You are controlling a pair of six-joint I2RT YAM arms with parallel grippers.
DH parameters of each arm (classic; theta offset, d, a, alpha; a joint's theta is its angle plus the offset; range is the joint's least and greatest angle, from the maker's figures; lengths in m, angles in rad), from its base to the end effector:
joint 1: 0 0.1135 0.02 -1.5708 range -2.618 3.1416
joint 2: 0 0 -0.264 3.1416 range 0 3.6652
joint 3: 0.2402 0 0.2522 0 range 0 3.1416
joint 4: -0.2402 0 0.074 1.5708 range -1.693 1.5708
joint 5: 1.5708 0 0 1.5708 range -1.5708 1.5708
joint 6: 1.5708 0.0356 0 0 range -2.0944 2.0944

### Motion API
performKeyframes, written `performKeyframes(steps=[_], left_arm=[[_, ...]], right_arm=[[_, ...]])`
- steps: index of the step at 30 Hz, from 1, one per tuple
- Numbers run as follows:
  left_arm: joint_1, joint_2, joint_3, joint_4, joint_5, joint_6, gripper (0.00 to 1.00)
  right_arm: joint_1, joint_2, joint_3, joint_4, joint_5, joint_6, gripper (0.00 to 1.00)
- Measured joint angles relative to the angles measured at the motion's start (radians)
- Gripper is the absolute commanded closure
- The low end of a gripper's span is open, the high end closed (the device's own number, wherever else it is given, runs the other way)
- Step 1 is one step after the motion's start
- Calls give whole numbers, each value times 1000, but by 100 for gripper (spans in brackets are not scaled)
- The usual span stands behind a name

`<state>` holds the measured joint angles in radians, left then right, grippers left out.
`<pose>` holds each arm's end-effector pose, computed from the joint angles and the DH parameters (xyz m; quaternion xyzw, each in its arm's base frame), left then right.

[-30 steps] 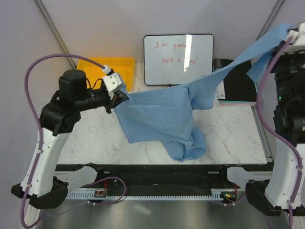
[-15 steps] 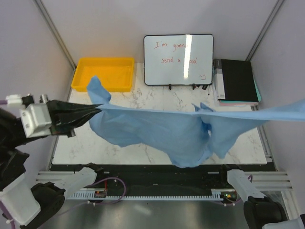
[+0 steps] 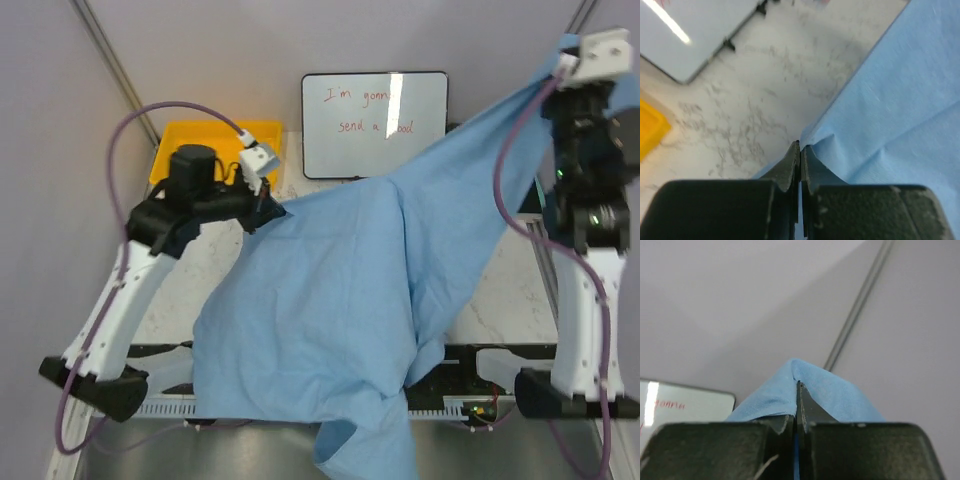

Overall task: Fold and stack the long sleeve shirts
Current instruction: Flatten the shirt out

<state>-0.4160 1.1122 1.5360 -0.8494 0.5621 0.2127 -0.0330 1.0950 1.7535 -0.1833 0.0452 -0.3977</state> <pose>0.1721 -0.0968 0.4627 0.3926 0.7215 -0.2847 0.4942 0.1534 -0.0067 0.5957 -0.0754 0.5155 -0.1939 0.8312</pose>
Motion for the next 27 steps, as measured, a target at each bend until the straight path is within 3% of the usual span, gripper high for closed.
performKeyframes(steps=[5, 6, 7, 8, 9, 10, 11, 13, 18, 23, 27], left_arm=[[18, 176, -304, 95, -146, 6, 98], [37, 208, -345, 106, -169, 9, 98], [61, 242, -375, 115, -189, 11, 98], [90, 275, -386, 125, -204, 13, 79], [121, 313, -387, 140, -223, 16, 66], [149, 351, -385, 166, -237, 26, 54], [177, 384, -379, 185, -245, 34, 40], [231, 444, -364, 211, -249, 46, 28], [320, 446, -352, 208, -238, 82, 25], [256, 316, -372, 146, -201, 227, 25], [180, 258, -458, 115, -206, 302, 28]], right_arm=[[122, 369, -76, 64, -13, -59, 100], [177, 455, -83, 71, 5, -87, 92], [222, 529, -84, 80, 15, -114, 78], [271, 595, -79, 92, 31, -140, 63], [307, 651, -67, 97, 46, -157, 33], [352, 717, -35, 98, 71, -189, 14], [392, 777, 7, 93, 103, -214, 2], [457, 883, 100, 73, 174, -261, 2], [502, 856, 110, -82, 235, -294, 2], [333, 604, -30, -296, 132, -204, 2], [160, 451, -124, -463, -39, -126, 13]])
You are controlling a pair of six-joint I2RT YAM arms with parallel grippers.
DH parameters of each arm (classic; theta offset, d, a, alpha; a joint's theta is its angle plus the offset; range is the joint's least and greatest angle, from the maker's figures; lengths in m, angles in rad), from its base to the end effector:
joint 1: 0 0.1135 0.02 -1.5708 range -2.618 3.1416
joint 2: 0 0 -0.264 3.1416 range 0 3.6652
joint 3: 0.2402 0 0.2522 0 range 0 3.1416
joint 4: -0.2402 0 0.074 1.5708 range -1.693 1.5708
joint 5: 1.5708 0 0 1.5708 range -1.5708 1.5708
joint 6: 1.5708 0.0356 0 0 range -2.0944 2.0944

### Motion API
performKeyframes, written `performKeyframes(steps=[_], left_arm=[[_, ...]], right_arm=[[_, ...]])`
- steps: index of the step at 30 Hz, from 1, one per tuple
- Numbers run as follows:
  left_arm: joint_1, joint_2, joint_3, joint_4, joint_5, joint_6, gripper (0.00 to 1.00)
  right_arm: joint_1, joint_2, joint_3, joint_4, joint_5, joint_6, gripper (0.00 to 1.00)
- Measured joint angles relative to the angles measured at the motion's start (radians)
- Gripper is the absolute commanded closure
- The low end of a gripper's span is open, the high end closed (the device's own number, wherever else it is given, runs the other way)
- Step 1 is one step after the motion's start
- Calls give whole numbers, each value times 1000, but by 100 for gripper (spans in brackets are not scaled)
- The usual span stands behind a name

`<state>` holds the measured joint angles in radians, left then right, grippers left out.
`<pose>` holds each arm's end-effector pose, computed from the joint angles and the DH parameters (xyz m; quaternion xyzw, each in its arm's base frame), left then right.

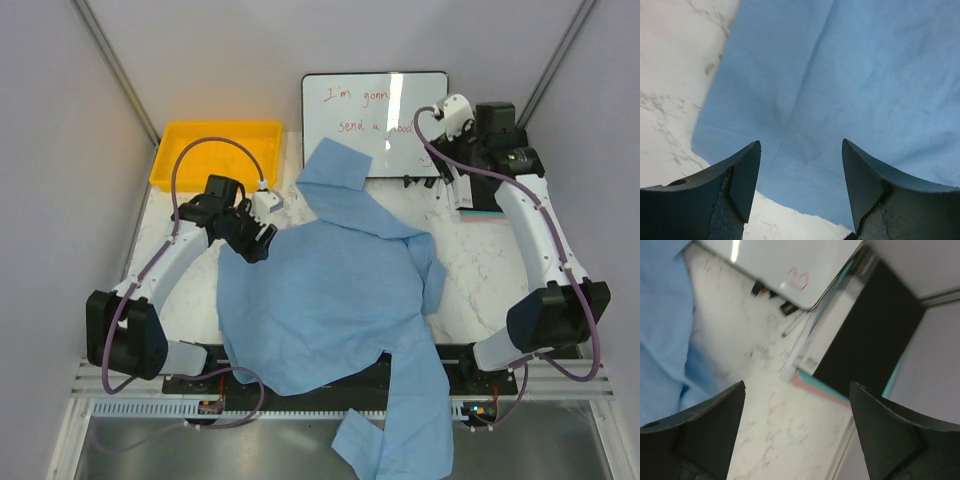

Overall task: Fold and stack the long sleeve shirts
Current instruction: Flatten the shirt out

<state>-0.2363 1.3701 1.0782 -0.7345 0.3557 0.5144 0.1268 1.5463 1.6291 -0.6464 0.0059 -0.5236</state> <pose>0.2643 -0.0764 0.2673 0.3918 0.8645 -0.1321 0.2857 0.3426 0.0435 0.3989 -0.2785 0.8304 -0.0977 0.4726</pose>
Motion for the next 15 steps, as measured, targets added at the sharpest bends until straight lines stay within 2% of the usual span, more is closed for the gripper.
performKeyframes(steps=[4, 11, 13, 14, 15], left_arm=[[7, 32, -62, -57, -15, 41, 27], [-21, 90, -159, -86, -95, 94, 28], [-20, 127, -174, -81, -125, 95, 30], [-19, 146, -175, -79, -142, 95, 35], [-19, 169, -174, -72, -157, 95, 38]], right_arm=[[-62, -21, -161, -155, -146, 23, 16], [-98, 118, -373, -323, -270, 27, 19], [-102, 149, -394, -332, -289, 29, 23], [-102, 162, -400, -333, -296, 30, 25], [-103, 178, -403, -332, -306, 32, 38]])
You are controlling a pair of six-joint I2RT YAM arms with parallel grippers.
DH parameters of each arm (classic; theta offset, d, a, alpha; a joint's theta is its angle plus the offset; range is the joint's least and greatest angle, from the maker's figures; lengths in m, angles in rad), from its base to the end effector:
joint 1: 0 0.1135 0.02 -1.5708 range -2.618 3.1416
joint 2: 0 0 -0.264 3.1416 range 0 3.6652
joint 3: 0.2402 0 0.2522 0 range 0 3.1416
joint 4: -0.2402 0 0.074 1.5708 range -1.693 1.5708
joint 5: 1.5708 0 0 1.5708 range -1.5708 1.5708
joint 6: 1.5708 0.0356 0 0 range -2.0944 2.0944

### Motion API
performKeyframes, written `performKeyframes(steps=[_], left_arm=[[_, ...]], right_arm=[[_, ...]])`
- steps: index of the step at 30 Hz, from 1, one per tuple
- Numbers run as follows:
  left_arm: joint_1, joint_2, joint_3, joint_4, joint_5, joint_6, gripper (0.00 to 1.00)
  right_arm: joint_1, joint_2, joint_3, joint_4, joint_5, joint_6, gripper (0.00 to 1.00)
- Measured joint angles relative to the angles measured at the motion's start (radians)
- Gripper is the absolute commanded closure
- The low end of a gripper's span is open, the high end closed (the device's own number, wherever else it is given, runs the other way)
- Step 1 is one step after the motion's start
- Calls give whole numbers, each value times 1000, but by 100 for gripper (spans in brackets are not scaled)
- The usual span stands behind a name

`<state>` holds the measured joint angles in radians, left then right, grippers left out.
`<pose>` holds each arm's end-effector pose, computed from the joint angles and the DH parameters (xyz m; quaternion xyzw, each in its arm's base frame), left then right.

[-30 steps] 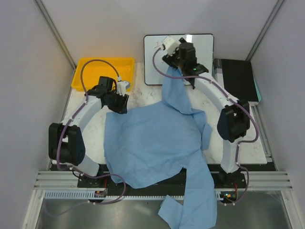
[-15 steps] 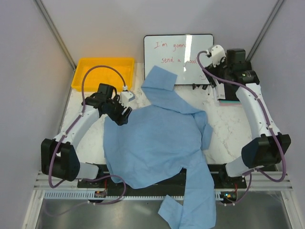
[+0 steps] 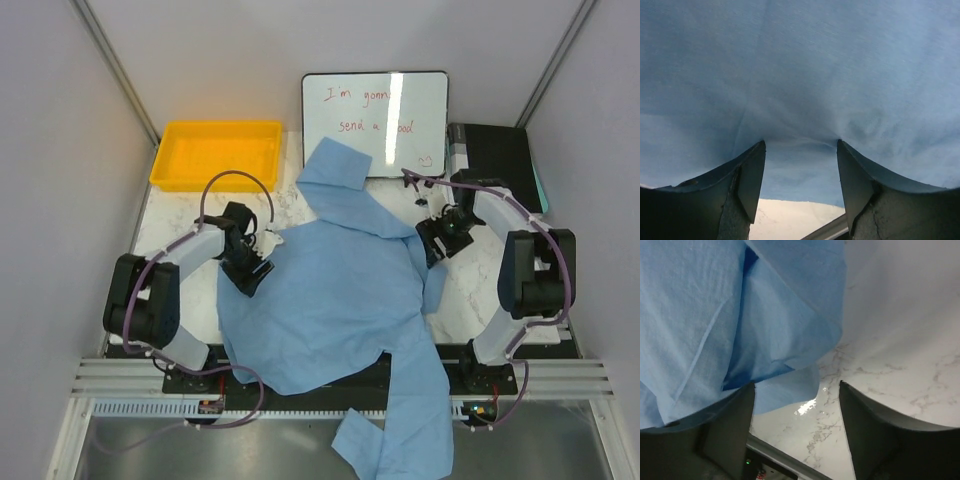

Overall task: Fold and stack the long sleeve shirts
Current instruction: Flatten the shirt out

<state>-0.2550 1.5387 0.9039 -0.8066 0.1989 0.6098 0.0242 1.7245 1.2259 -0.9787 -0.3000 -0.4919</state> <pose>0.2483 -0.0720 0.1724 0.4219 0.8989 -0.0862 0.0808 0.3140 0.0181 0.2024 -0.2588 0.9532 0.1345 0.0795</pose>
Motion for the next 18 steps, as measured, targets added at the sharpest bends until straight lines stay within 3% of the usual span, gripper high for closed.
performKeyframes(steps=[2, 3, 4, 10, 14, 15, 16, 17, 18], left_arm=[[2, 51, 4, 18, -32, 0, 51], [3, 73, 13, 20, -48, 1, 56], [4, 94, 34, 16, -66, 2, 59], [35, 224, 182, 48, -147, 6, 64], [53, 323, 313, 99, -200, 17, 69], [58, 350, 347, 124, -217, 25, 70], [61, 373, 377, 142, -230, 32, 71], [64, 394, 406, 161, -245, 39, 69], [67, 412, 427, 183, -254, 45, 64]], right_arm=[[0, 30, -1, 6, -18, 2, 63], [0, 51, -1, 14, -27, 11, 87], [0, 63, -1, 19, -33, 3, 100], [-5, 156, 12, 49, -10, 24, 100], [-24, 204, 147, 40, 59, 5, 100], [-31, 214, 193, 46, 80, -6, 99], [-36, 220, 233, 46, 98, -17, 91], [-39, 226, 280, 48, 118, -29, 54], [-42, 230, 324, 50, 136, -39, 36]])
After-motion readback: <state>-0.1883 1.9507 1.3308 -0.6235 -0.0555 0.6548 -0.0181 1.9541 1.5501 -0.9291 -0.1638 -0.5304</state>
